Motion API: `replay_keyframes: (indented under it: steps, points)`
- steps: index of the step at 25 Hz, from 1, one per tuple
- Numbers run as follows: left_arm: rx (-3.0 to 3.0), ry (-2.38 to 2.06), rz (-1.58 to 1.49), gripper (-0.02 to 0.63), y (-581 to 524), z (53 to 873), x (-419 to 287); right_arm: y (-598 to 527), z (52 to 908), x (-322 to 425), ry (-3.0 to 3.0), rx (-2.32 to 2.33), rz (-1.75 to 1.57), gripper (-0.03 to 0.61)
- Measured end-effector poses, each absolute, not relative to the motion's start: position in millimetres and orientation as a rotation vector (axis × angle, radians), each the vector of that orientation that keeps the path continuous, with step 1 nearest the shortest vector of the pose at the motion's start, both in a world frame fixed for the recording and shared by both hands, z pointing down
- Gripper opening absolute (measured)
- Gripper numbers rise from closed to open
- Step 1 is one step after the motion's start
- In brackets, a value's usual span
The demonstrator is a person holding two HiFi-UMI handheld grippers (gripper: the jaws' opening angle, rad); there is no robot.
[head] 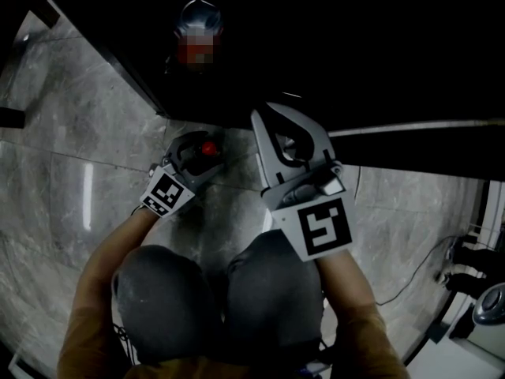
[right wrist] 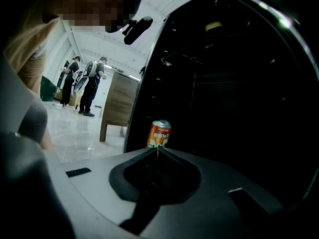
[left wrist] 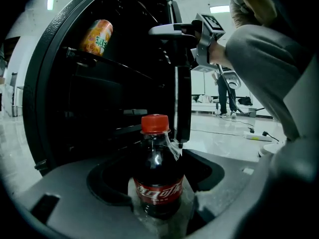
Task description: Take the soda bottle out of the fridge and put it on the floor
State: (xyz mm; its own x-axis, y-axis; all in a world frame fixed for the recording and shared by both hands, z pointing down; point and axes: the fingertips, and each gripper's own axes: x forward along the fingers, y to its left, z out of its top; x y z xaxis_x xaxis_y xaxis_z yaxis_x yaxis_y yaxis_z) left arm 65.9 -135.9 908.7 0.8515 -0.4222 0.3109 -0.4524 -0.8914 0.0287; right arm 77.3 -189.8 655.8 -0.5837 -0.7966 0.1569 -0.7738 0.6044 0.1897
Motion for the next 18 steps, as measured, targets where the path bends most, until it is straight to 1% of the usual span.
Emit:
replay_keyframes:
  steps: [7,18]
  points:
    - [2.929,-0.648,0.507,0.298,-127.3,914.1,65.1,-186.7,650.7,73.7,-2.63,1.293,-0.157,0.003]
    - [2.909,-0.642,0.494,0.298,-122.7,914.4,63.4,-182.3,640.9,78.9,-2.66,1.321,-0.162,0.003]
